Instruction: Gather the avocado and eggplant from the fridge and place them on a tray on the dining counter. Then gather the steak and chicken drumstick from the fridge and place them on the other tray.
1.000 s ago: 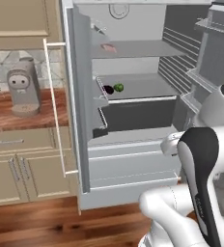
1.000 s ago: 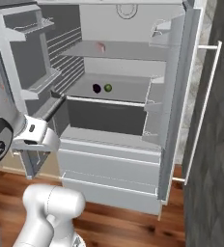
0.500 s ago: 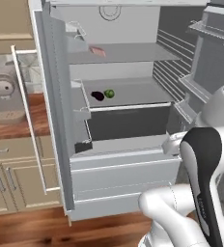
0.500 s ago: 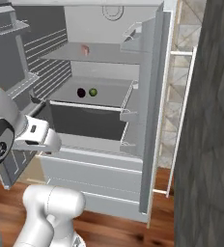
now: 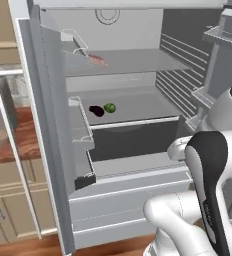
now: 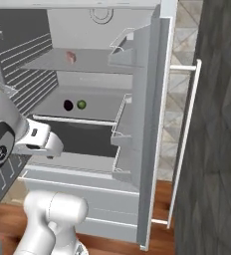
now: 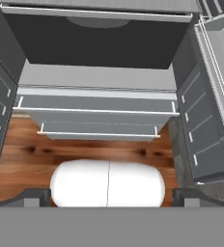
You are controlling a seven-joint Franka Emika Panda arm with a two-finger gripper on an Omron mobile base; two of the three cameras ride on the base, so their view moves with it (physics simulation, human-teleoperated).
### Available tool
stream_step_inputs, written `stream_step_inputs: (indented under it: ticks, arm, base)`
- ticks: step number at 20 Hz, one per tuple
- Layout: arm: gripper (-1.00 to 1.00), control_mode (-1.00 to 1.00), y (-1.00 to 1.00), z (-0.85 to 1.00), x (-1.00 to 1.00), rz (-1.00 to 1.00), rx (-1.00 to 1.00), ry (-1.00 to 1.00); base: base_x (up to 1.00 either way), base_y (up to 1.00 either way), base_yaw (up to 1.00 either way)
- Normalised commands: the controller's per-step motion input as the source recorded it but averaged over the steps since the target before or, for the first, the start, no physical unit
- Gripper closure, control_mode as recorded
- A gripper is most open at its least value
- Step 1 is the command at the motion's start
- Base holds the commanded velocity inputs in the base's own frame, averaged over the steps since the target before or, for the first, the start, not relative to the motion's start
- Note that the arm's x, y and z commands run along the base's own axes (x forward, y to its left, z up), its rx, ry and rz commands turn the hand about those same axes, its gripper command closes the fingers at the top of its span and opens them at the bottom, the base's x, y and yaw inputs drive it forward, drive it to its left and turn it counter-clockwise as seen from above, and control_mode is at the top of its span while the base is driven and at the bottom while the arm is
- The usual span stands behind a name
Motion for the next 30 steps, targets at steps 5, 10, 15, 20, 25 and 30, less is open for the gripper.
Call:
stream_step_inputs:
  ticks: [5,10,15,20,25,30]
  arm:
    - [-1.0,1.0,0.0,0.0,0.0,0.0,0.0,0.0]
    - [-1.0,1.0,0.0,0.0,0.0,0.0,0.0,0.0]
    - [-1.0,1.0,0.0,0.0,0.0,0.0,0.0,0.0]
    - [-1.0,1.0,0.0,0.0,0.0,0.0,0.0,0.0]
    - [-1.0,1.0,0.0,0.0,0.0,0.0,0.0,0.0]
    - [-1.0,-1.0,0.0,0.07,0.01,0.0,-0.01,-0.04]
  base:
    - [0.42,0.2,-0.1]
    - [0.47,0.21,-0.03]
    - [0.63,0.24,-0.01]
    - [0.6,0.32,0.0]
    - [0.4,0.17,0.0]
    - [0.05,0.0,0.0]
